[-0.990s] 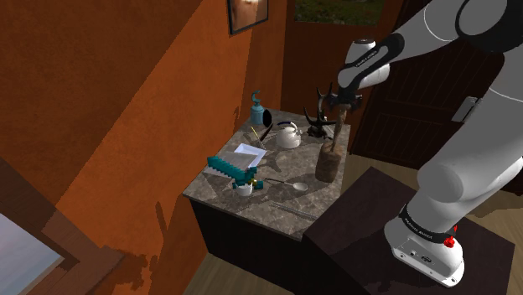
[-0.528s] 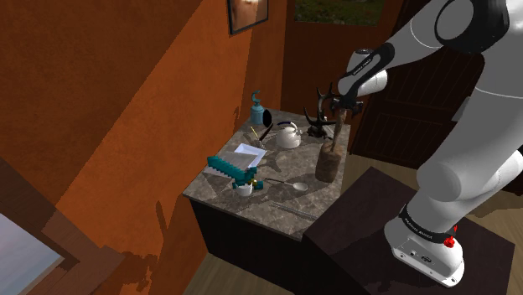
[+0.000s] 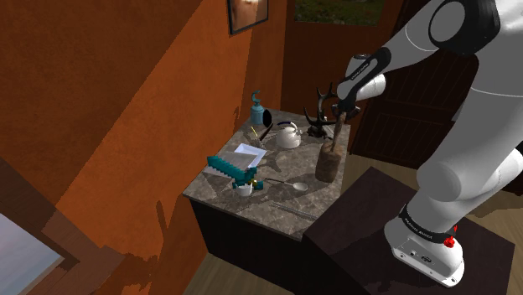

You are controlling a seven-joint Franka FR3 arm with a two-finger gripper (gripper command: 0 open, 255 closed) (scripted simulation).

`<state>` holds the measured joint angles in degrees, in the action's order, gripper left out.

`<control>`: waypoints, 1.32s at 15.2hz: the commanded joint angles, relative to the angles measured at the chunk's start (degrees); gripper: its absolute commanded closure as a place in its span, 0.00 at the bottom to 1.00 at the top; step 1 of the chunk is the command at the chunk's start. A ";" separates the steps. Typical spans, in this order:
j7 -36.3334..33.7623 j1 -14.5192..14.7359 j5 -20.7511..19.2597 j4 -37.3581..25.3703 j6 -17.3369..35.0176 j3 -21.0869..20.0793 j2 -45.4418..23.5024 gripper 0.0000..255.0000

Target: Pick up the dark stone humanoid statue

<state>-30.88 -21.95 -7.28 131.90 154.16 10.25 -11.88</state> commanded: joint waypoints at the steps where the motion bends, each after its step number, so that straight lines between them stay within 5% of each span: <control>1: 0.01 0.03 0.00 0.02 0.02 -0.04 -0.05 1.00; 6: -0.01 0.04 -0.01 0.06 0.07 -0.04 -0.05 1.00; 20: 0.47 0.40 -0.48 -2.27 -10.27 0.05 8.02 1.00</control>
<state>-30.53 -21.55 -7.75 129.99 144.72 10.28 -4.58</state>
